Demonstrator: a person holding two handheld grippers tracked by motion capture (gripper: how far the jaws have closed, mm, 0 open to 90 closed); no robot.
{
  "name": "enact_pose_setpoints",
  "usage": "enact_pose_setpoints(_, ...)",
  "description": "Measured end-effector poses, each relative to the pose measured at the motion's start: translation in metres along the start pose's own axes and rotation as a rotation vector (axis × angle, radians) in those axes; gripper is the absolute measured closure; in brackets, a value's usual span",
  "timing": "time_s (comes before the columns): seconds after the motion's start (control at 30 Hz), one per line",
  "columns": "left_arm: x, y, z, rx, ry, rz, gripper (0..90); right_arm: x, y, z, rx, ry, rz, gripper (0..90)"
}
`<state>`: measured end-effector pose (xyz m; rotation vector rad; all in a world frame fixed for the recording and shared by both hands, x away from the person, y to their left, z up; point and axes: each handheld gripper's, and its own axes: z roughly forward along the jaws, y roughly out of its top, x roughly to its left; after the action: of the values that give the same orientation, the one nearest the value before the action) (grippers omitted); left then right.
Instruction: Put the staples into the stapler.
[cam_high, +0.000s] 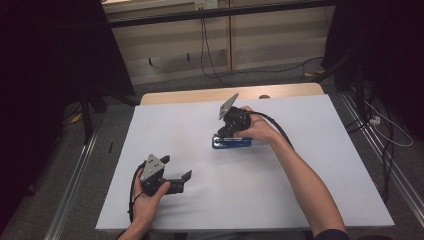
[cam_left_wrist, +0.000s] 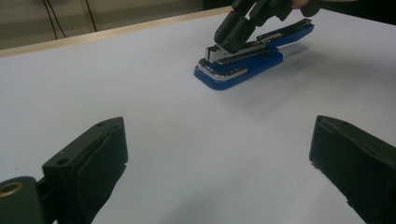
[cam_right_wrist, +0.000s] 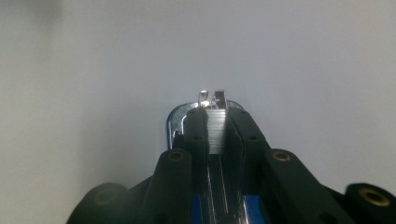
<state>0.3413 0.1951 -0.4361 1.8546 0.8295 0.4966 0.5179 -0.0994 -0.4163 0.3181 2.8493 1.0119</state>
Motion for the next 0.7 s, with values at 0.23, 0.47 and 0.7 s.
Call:
enact_pose_setpoints(0.23,0.0002,0.0,0.0,0.003,-0.001,0.004,4.5,-0.0007,0.0001,0.0002,0.0,0.005,0.011,79.0)
enact_pose_setpoints(0.47,0.0,-0.0001,0.0002,0.003,-0.002,0.004,4.6,-0.0012,0.0003,0.0005,-0.002,0.005,0.016,78.8)
enact_pose_setpoints(0.7,0.0002,-0.0001,0.0003,0.005,-0.003,0.005,4.7,0.0003,0.002,0.0012,0.004,-0.001,0.009,79.0)
